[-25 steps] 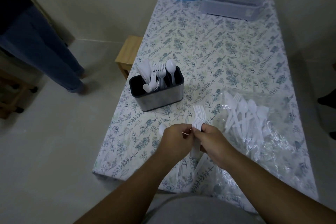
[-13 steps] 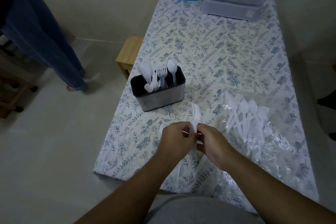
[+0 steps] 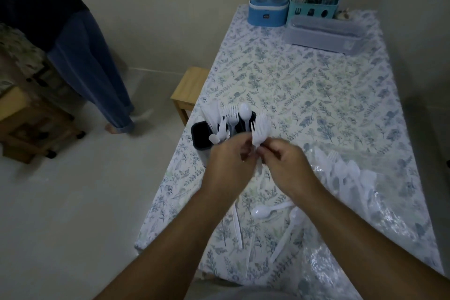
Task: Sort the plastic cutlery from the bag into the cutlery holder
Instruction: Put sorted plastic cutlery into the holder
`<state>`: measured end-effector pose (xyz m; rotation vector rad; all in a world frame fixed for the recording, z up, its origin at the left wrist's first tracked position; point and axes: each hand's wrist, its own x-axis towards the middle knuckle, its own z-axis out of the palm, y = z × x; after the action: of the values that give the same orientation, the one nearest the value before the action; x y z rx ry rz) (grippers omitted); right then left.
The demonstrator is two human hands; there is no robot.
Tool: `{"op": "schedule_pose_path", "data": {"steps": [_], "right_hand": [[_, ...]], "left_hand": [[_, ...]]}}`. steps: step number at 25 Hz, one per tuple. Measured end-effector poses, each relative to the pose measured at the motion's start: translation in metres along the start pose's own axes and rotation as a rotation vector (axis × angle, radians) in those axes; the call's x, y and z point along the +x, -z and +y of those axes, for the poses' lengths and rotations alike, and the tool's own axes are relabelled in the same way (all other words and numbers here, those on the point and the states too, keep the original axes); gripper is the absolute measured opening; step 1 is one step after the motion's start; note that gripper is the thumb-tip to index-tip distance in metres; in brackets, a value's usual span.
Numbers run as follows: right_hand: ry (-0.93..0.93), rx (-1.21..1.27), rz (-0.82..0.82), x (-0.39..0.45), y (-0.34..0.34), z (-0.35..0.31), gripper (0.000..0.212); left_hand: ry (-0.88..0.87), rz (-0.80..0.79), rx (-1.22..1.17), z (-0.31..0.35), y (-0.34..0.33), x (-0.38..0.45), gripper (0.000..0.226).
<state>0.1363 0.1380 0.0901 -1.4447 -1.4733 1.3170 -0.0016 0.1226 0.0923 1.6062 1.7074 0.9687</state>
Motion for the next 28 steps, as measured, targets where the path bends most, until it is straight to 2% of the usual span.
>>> {"op": "schedule_pose_path", "data": {"steps": [3, 6, 12, 14, 17, 19, 22, 28], "right_hand": [[0.141, 0.015, 0.048, 0.030, 0.002, -0.031, 0.023], [0.185, -0.003, 0.049, 0.064, -0.002, -0.042, 0.022], [0.114, -0.053, 0.034, 0.095, -0.019, -0.021, 0.022], [0.095, -0.093, -0.009, 0.097, -0.020, -0.013, 0.021], [0.066, -0.229, -0.079, 0.097, -0.019, -0.006, 0.022], [0.041, -0.293, -0.058, 0.095, -0.015, -0.004, 0.029], [0.021, -0.279, -0.015, 0.090, -0.010, 0.002, 0.034], [-0.076, -0.112, -0.039, 0.056, -0.012, 0.029, 0.025]], "left_hand": [[-0.028, 0.081, 0.042, 0.018, 0.028, 0.038, 0.008], [-0.008, 0.112, 0.034, 0.025, 0.047, 0.065, 0.013], [0.066, 0.057, 0.176, 0.002, 0.039, 0.088, 0.017], [0.069, 0.019, 0.297, -0.001, 0.038, 0.090, 0.014], [0.056, -0.073, 0.482, 0.001, 0.041, 0.093, 0.025], [0.069, -0.088, 0.526, 0.004, 0.043, 0.092, 0.030], [0.011, -0.031, 0.486, 0.006, 0.047, 0.081, 0.045], [-0.022, 0.119, 0.286, 0.007, 0.036, 0.026, 0.025]]}}
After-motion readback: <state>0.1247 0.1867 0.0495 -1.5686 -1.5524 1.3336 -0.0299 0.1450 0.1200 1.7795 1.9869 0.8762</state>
